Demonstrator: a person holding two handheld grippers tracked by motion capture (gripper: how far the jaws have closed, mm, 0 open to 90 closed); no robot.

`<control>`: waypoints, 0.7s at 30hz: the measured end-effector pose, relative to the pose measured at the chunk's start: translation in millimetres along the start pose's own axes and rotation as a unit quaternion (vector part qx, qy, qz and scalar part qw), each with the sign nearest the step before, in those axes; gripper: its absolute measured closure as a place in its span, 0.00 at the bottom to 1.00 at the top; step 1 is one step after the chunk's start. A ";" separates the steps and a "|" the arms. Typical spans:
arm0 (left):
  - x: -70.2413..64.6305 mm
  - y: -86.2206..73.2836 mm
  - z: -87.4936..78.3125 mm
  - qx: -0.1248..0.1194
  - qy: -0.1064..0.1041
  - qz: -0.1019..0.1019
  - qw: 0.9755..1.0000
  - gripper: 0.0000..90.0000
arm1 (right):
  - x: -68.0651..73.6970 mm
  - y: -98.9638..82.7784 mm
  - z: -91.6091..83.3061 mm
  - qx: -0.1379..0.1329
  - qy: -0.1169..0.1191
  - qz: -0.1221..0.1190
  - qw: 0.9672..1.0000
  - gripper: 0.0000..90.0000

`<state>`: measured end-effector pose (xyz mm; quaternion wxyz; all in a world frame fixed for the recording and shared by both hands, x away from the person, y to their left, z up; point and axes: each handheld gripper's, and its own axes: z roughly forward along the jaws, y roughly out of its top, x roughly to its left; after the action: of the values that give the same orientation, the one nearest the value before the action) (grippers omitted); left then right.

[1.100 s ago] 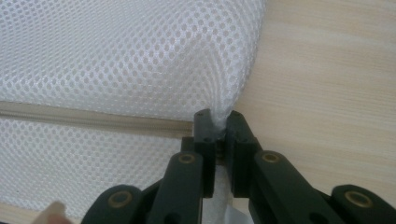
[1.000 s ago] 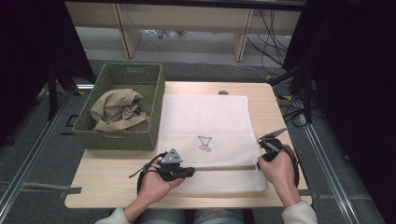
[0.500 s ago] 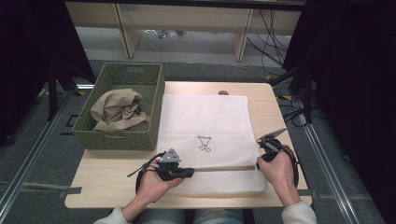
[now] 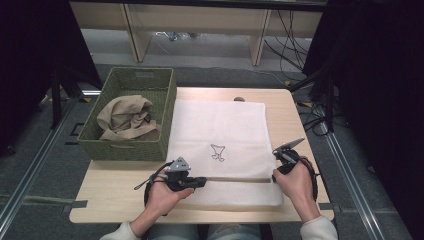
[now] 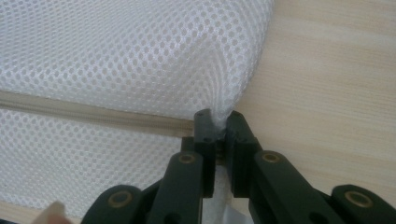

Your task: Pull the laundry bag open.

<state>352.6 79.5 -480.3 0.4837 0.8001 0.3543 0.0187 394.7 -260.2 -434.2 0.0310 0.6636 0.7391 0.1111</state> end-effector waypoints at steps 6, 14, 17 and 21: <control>4.1 -4.2 -5.0 0.006 0.002 0.003 1.000 0.96 | -8.2 0.8 -0.6 -0.008 -0.003 -0.012 1.000 0.95; 3.1 -4.6 -8.9 0.004 0.011 0.008 1.000 0.96 | -2.6 0.7 -1.5 -0.001 -0.008 0.008 1.000 0.95; 3.9 -6.3 -11.1 0.004 0.011 0.010 1.000 0.96 | -8.3 1.0 0.3 -0.008 -0.005 -0.013 1.000 0.95; 5.4 -7.3 -14.8 0.003 0.013 0.009 1.000 0.96 | -7.6 1.4 0.0 -0.010 -0.008 -0.016 1.000 0.95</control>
<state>347.0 95.9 -479.9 0.4764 0.8043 0.3537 0.0325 396.9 -267.5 -434.7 0.0454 0.6526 0.7479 0.1130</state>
